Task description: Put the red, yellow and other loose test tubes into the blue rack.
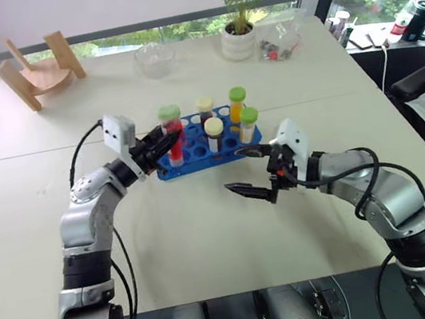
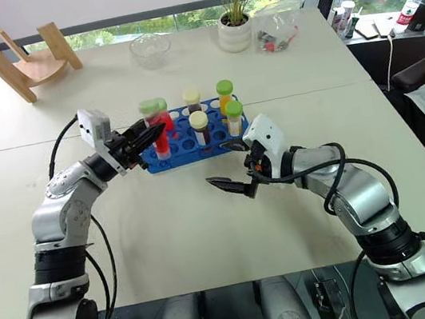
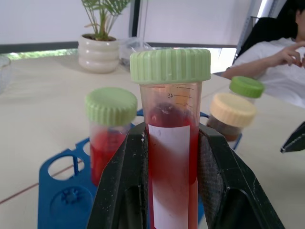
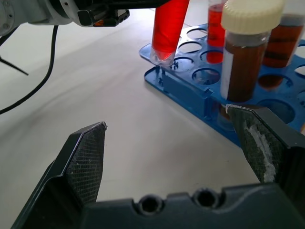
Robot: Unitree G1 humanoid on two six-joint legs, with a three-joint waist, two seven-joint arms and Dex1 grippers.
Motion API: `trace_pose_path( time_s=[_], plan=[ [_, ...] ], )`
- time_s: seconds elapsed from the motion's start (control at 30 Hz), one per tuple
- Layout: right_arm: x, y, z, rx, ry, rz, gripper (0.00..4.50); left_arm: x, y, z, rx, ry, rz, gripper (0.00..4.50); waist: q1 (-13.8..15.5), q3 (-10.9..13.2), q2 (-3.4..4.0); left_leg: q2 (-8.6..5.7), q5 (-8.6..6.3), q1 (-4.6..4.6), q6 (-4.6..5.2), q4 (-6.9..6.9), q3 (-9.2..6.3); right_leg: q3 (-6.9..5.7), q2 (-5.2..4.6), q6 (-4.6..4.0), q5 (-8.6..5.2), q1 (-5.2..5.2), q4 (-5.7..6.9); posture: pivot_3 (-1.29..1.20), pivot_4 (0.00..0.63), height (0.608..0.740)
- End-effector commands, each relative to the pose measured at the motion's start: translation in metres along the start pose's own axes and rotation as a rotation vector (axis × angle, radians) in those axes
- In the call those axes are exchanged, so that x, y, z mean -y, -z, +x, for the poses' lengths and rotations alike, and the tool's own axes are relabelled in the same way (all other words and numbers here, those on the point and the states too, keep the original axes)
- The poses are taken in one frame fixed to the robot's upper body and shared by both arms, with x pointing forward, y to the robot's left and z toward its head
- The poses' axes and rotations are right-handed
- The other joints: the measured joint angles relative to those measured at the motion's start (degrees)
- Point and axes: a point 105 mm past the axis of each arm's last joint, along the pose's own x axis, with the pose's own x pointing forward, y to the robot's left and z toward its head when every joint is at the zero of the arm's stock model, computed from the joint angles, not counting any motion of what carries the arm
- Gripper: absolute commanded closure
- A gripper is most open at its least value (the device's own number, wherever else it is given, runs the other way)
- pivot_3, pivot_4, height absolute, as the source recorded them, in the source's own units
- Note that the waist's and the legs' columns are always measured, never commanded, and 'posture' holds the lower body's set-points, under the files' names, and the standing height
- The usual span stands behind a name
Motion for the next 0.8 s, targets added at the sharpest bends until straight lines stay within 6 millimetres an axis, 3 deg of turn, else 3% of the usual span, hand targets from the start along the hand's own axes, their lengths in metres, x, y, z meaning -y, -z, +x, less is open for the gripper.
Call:
trace_pose_path(
  time_s=[0.03,0.8],
  plan=[
    [0.000,-0.010,-0.002,0.038,0.014,-0.021,0.00,0.001,-0.004,0.006,0.018,0.008,0.035,3.69,-0.03,0.00,0.00,0.00,0.00,0.00,0.00,-0.01,0.00,0.00,0.00,0.00,0.00,0.00,0.00,0.00,0.150,0.740],
    [0.012,-0.018,0.004,0.084,0.075,-0.007,0.00,0.002,0.016,0.007,0.014,-0.039,0.120,3.69,-0.10,0.00,0.00,0.00,0.00,0.04,0.00,-0.01,-0.01,0.00,0.02,0.00,0.00,0.02,0.02,0.00,0.150,0.740]
  ],
)
